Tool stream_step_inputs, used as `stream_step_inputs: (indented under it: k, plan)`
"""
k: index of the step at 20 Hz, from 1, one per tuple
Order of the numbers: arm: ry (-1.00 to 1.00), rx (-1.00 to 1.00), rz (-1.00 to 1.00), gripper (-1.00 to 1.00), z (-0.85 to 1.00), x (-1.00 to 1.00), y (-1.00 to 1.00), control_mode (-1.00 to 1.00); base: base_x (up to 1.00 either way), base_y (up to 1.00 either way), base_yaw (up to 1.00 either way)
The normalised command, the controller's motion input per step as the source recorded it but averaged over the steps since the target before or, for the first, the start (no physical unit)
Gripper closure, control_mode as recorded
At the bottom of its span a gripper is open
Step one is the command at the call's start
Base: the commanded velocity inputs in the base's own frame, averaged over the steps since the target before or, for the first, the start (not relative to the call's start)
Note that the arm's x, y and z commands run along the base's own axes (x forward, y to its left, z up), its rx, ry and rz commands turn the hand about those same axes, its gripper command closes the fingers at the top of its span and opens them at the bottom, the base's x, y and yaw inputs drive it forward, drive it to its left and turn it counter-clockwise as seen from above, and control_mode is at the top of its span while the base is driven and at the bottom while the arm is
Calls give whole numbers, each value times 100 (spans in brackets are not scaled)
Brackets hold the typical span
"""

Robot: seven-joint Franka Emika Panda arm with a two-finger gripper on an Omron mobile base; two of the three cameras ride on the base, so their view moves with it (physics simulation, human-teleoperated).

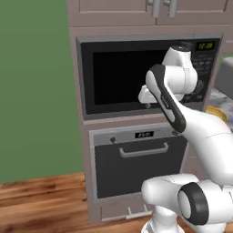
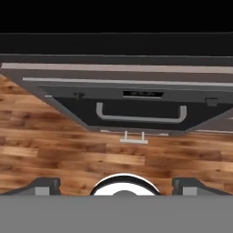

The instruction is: Take the baked cake out of the oven and place it on the plate for cooling. Then close the oven door.

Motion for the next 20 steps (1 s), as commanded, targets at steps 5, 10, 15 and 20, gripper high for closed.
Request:
stream_step_inputs:
  k: [5,10,15,20]
  plan:
    - [0,0,0,-100,0,0,0,100,-6,-92,30]
    - [0,0,0,-100,0,0,0,100,0,-77,61]
    - [0,0,0,-100,0,0,0,100,0,-63,66]
    - [0,0,0,-100,0,0,0,100,0,-79,59]
